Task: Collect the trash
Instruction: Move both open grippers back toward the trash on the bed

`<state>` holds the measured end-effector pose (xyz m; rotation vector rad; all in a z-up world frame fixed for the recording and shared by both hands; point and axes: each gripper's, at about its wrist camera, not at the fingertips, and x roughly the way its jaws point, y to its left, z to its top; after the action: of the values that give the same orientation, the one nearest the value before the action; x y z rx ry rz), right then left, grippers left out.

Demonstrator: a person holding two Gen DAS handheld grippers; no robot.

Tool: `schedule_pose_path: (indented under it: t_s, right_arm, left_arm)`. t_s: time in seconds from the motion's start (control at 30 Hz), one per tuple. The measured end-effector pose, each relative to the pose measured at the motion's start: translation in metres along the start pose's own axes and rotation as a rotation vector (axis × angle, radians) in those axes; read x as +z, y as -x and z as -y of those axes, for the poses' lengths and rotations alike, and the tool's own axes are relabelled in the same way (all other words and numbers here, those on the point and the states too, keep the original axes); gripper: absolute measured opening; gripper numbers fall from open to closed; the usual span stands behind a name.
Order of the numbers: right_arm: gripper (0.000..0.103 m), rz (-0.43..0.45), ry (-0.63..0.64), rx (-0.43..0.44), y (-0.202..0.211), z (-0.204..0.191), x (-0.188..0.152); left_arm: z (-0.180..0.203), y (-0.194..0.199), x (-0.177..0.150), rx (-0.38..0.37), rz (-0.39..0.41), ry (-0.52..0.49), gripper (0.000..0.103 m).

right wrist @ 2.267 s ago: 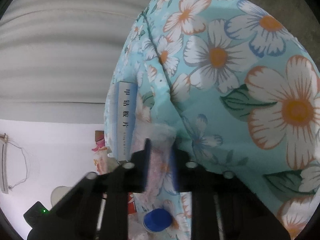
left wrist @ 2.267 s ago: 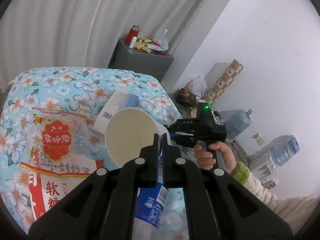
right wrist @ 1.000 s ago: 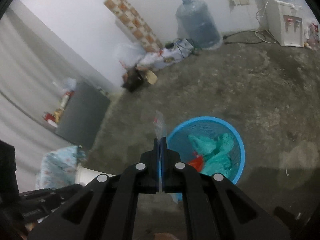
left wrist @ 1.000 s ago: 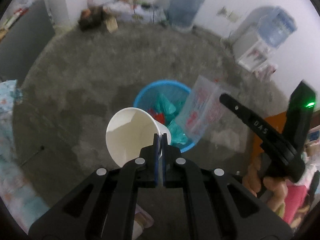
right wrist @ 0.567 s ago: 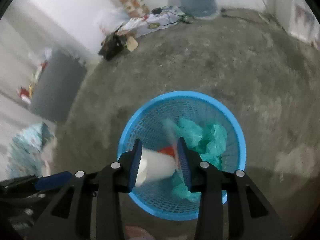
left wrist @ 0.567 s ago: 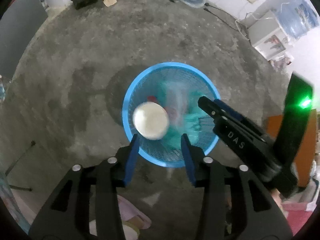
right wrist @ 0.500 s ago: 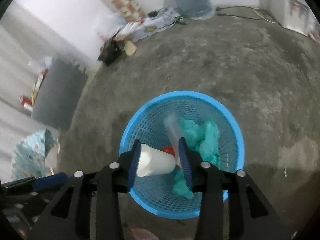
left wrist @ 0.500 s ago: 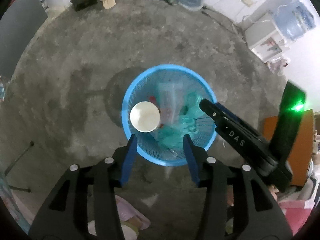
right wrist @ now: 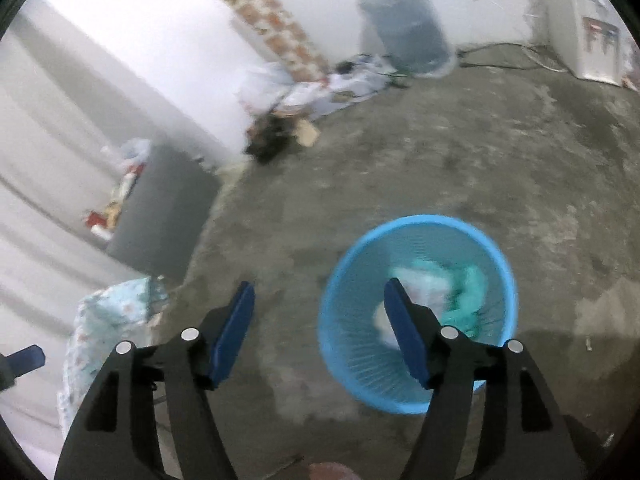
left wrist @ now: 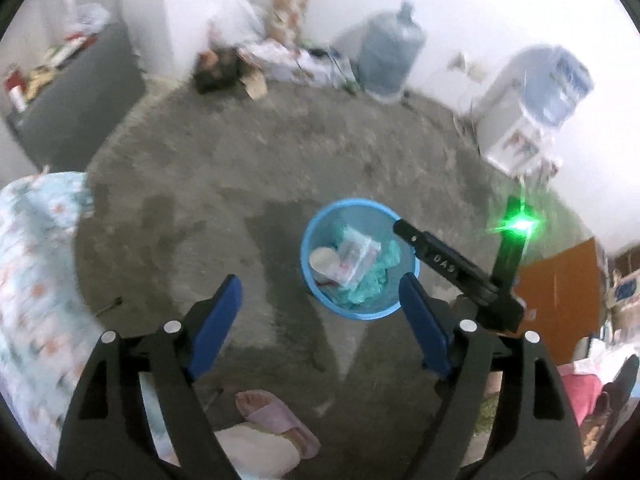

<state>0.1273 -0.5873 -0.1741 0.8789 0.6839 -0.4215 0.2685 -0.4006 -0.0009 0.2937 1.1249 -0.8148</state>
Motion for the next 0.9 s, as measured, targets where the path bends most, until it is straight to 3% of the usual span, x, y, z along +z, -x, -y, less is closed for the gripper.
schedule_pose_path:
  t_s: [0.13, 0.33, 0.67, 0.9]
  right_arm:
    - [0.067, -0.033, 0.052, 0.059, 0.016, -0.046, -0.010]
    - [0.074, -0.097, 0.176, 0.192, 0.048, -0.123, -0.037]
    - [0.078, -0.313, 0.374, 0.341, 0.080, -0.219, -0.112]
    - [0.078, -0.444, 0.410, 0.452, 0.082, -0.261, -0.146]
  left_arm:
    - [-0.024, 0.068, -0.032, 0.052, 0.070, 0.046, 0.081]
    - [-0.071, 0.169, -0.120, 0.134, 0.233, 0.181, 0.083]
    - [-0.134, 0.263, -0.265, 0.265, 0.435, 0.385, 0.083]
    - [-0.221, 0.317, -0.351, 0.470, 0.487, 0.612, 0.083]
